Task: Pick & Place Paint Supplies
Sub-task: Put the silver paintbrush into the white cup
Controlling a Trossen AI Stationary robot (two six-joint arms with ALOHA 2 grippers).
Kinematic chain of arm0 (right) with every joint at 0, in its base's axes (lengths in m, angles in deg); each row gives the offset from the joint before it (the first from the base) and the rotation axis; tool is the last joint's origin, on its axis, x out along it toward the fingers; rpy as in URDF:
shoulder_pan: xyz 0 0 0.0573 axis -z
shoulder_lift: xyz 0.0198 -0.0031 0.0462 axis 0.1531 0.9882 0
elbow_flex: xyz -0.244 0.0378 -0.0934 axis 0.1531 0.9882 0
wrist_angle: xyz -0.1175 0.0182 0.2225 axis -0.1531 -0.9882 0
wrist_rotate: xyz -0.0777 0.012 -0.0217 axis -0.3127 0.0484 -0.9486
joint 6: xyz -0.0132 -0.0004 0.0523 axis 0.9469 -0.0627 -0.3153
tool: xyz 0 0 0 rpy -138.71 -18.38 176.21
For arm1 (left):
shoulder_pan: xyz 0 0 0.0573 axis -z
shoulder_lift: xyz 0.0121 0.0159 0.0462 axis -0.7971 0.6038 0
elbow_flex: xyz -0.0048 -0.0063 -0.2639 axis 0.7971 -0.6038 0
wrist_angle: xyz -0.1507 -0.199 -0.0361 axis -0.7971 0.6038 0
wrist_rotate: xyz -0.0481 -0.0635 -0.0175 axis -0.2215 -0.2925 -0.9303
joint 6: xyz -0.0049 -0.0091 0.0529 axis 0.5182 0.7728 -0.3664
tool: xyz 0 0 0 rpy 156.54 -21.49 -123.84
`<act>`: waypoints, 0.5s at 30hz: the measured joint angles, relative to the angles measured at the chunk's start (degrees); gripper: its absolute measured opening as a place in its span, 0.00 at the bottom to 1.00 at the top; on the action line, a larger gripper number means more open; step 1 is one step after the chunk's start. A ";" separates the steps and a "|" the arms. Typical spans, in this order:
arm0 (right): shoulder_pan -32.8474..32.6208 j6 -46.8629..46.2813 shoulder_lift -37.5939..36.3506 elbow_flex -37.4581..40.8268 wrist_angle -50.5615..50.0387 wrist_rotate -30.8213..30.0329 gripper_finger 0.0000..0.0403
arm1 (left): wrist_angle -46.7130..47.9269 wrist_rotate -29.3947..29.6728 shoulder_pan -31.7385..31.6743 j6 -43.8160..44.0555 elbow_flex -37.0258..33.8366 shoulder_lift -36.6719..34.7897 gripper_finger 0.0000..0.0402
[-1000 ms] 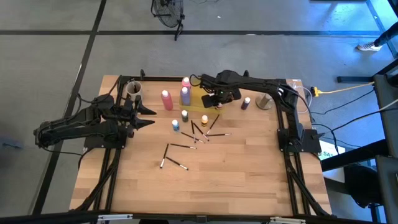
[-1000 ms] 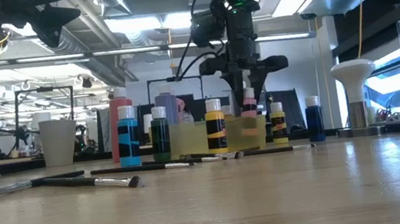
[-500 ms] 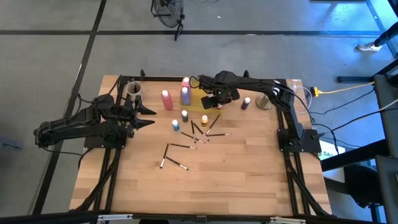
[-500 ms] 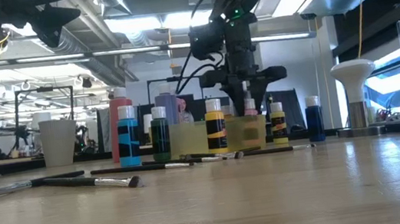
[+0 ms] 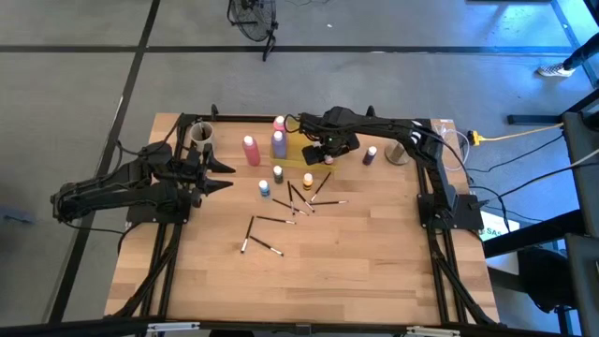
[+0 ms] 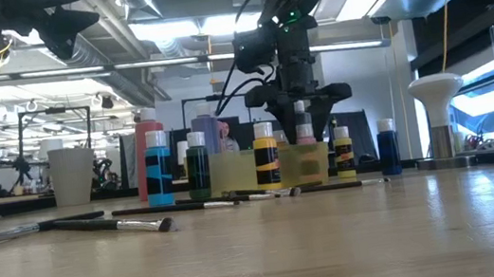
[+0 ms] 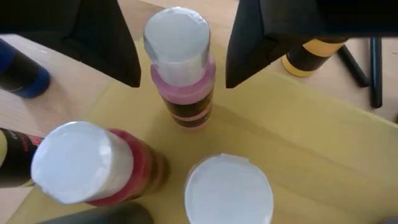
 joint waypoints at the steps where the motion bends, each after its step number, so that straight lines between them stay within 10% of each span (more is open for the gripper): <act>1: 0.00 0.15 0.00 0.00 0.02 0.20 0.61 | 0.00 0.00 -0.02 0.00 0.00 0.00 0.47; 15: 0.00 0.63 0.00 -0.01 0.14 1.28 0.68 | -0.02 0.00 -0.02 -0.02 0.00 0.00 0.47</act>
